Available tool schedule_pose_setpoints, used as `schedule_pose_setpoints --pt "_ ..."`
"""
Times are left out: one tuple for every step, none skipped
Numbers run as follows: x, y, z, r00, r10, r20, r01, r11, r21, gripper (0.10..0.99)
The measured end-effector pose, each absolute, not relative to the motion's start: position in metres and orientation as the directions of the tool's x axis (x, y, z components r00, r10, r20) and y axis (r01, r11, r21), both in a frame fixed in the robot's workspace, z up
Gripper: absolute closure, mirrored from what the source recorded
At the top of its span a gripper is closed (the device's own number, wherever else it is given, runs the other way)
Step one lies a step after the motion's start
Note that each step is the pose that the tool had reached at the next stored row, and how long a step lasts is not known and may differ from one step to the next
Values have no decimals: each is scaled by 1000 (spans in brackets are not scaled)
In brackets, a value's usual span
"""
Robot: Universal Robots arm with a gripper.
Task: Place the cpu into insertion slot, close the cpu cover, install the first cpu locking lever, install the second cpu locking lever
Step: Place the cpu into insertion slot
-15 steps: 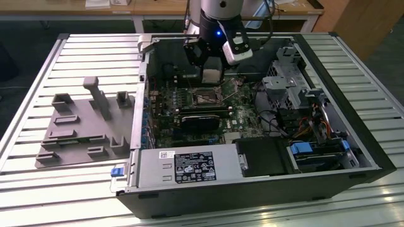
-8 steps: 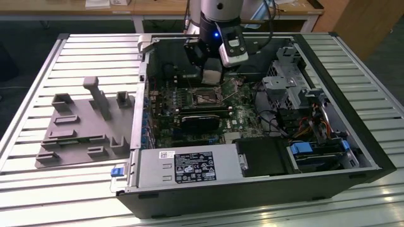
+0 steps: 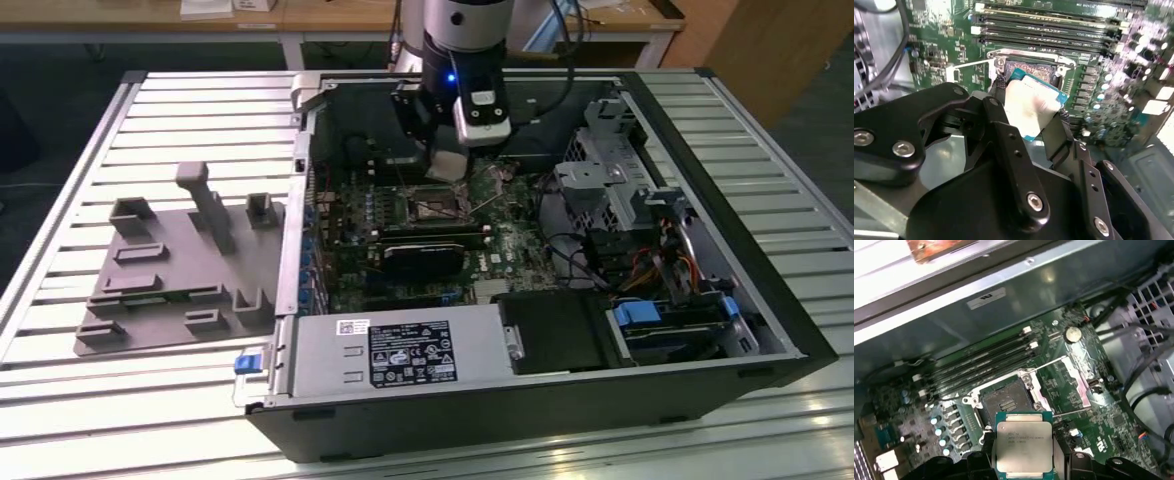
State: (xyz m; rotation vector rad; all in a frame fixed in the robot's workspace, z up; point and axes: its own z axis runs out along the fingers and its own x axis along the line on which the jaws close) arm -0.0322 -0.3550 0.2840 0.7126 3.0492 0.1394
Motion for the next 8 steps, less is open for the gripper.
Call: schedule_pose_setpoints --pt "-32 -355 283 -888 459 13 458 885 88 549" --pt "-32 -355 283 -880 475 13 474 876 88 549" --pt "-32 -355 282 -871 490 13 490 867 88 549" --pt "-32 -355 281 -862 506 13 505 859 88 549" --pt "-32 -355 281 -853 522 13 521 849 88 549" --pt "-32 -355 280 -843 538 13 536 839 88 549" --pt "-32 -355 279 -833 553 13 552 829 88 549" --pt "-32 -355 279 -823 568 13 566 819 88 549"
